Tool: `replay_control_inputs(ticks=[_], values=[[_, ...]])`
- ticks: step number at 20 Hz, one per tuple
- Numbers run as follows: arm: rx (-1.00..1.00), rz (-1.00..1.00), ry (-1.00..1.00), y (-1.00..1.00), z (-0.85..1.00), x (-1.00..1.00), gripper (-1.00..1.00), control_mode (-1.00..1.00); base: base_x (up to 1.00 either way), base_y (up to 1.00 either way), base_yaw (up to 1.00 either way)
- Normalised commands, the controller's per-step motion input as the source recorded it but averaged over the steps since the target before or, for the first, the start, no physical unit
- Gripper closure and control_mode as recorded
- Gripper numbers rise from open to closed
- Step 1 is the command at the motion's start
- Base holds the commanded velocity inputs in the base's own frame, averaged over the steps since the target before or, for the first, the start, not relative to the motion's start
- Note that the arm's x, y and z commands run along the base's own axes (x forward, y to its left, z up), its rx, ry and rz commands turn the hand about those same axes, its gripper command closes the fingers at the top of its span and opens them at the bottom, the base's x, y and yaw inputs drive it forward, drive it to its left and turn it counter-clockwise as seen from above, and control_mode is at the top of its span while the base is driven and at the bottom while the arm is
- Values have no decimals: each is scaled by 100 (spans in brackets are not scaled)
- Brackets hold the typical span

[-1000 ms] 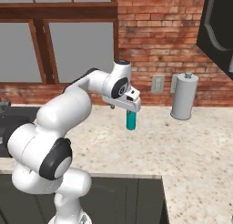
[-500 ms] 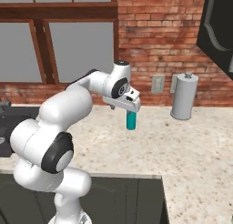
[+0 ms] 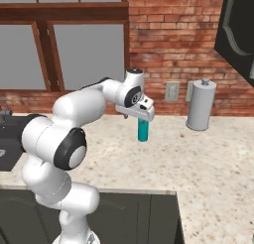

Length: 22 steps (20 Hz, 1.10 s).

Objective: Move the drinks to the dining counter.

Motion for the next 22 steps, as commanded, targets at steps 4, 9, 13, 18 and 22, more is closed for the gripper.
replay_control_inputs(ticks=[4, 9, 13, 18, 22], values=[[0, 0, 0, -20, -15, 19, -100, -100, 0, 0, 0], [-3, 0, 0, -12, -16, 10, -100, -100, 0, 0, 0], [-6, 0, 0, 0, -21, 20, -100, -100, 0, 0, 0], [-4, 0, -2, 0, -17, 16, -100, -100, 0, 0, 0], [-2, 0, -4, 0, -13, 13, -100, -100, 0, 0, 0]])
